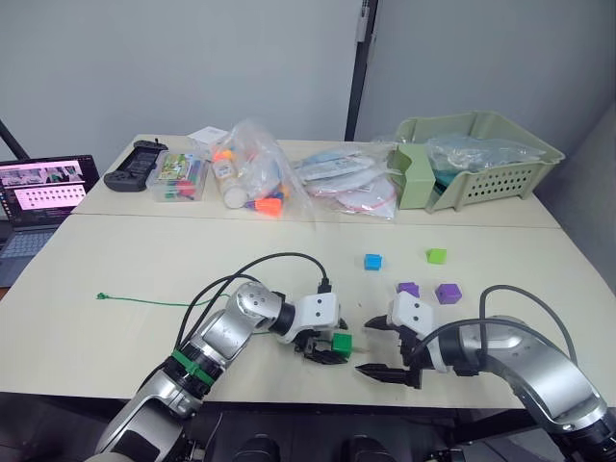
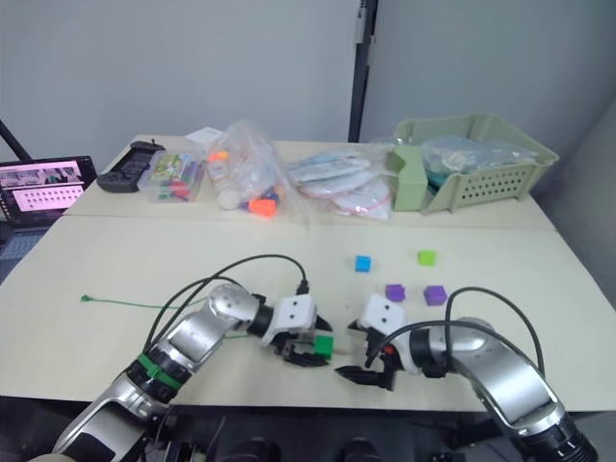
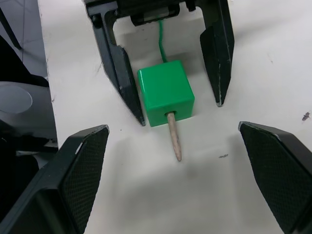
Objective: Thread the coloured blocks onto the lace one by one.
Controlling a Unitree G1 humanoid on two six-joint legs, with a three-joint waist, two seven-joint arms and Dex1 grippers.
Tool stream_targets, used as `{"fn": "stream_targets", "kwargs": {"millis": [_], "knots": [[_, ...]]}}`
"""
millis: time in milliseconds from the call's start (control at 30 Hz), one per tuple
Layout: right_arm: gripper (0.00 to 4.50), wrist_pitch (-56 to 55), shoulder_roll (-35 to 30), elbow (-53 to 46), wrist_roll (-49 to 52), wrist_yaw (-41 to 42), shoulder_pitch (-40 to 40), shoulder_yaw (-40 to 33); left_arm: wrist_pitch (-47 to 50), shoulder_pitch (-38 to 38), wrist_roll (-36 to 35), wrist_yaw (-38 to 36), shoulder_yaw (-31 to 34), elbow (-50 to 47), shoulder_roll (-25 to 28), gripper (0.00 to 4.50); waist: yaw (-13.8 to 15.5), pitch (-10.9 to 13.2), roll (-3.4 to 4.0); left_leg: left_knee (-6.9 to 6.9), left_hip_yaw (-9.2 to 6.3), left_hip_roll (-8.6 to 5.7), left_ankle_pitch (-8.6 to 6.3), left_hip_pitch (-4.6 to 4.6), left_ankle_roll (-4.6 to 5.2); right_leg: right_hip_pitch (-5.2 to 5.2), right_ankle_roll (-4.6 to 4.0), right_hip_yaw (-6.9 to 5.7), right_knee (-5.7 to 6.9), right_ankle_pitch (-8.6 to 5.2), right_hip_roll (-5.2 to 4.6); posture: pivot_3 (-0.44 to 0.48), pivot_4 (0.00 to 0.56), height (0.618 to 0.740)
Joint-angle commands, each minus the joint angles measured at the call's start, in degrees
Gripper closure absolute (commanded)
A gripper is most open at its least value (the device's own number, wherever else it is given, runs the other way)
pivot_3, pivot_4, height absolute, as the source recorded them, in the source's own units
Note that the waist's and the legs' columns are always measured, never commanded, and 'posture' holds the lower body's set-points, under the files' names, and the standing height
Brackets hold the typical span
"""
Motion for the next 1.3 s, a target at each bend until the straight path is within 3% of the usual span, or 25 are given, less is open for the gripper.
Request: {"fn": "stream_targets", "kwargs": {"millis": [33, 133, 400, 633, 733, 867, 1100, 1300], "knots": [[0.00, -1.71, -0.30, -0.12, -0.87, -0.19, -0.40, 0.06, -0.55, -0.70, -0.54, -1.33, 0.36, -1.16, 0.35, 2.50, -0.06, 0.00, 0.00, 0.00, -0.01, 0.00, 0.00, 0.01, 0.00, 0.00, 0.00, 0.01, 0.00, 0.00, 0.00, 0.000, 0.150, 0.740], [0.00, -2.50, 0.18, 0.92, -1.91, -0.39, -0.91, 0.93, -0.82, -0.83, -0.39, -1.47, 0.29, -0.90, 0.27, 3.30, -0.06, 0.00, 0.00, 0.00, -0.01, 0.00, 0.00, 0.01, 0.00, 0.00, 0.00, 0.01, 0.00, 0.00, 0.00, 0.000, 0.150, 0.740], [0.00, -4.63, 0.88, 3.62, -4.46, -0.24, -1.81, 3.31, -1.38, -0.96, -0.11, -3.04, 0.10, -0.51, 0.73, 3.30, -0.04, 0.00, 0.00, 0.00, -0.01, 0.01, 0.00, 0.00, 0.00, -0.01, 0.00, 0.01, 0.00, 0.00, 0.00, 0.000, 0.150, 0.740], [2.14, -5.91, 1.01, 4.91, -5.60, 0.14, -2.01, 3.74, -1.39, -0.97, 0.06, -3.40, 0.07, -0.56, 0.94, 3.30, -0.06, 0.00, 0.00, 0.00, -0.01, 0.01, 0.00, 0.01, 0.00, -0.01, 0.00, 0.01, 0.01, 0.00, 0.00, 0.000, 0.150, 0.740], [3.40, -6.26, 1.37, 5.19, -6.05, 0.04, -1.97, 4.04, -1.26, -0.93, 0.06, -3.38, 0.10, -0.62, 0.95, 3.30, -0.07, 0.00, 0.00, 0.00, -0.02, 0.01, 0.00, 0.01, 0.00, -0.01, 0.00, 0.01, 0.01, 0.00, 0.00, 0.000, 0.150, 0.740], [4.50, -6.90, 1.84, 5.66, -6.60, -0.06, -1.83, 4.29, -1.09, -0.83, 0.03, -3.31, 0.18, -0.71, 1.01, 3.30, -0.08, 0.00, 0.00, 0.00, -0.01, 0.01, 0.00, 0.01, 0.00, 0.00, 0.00, 0.01, 0.01, 0.00, 0.00, 0.000, 0.150, 0.740], [4.50, -9.03, 1.77, 6.21, -6.68, 1.17, -1.86, 4.09, -1.63, -0.58, 0.01, -3.29, 1.08, -0.20, 2.27, 3.30, -0.09, 0.00, 0.00, 0.00, -0.02, 0.01, 0.00, 0.02, 0.00, 0.00, 0.00, 0.01, 0.02, 0.00, 0.00, 0.000, 0.150, 0.740], [4.50, -11.33, 0.51, 6.41, -5.70, 4.03, -2.46, 2.49, -7.57, 1.41, -2.66, -7.75, 8.79, 4.07, 14.53, 3.30, -0.97, 0.00, 0.00, -0.06, -0.07, 0.15, 0.00, 0.09, 0.00, -0.07, -0.03, 0.03, 0.07, 0.00, 0.10, 0.000, 0.150, 0.740]]}}
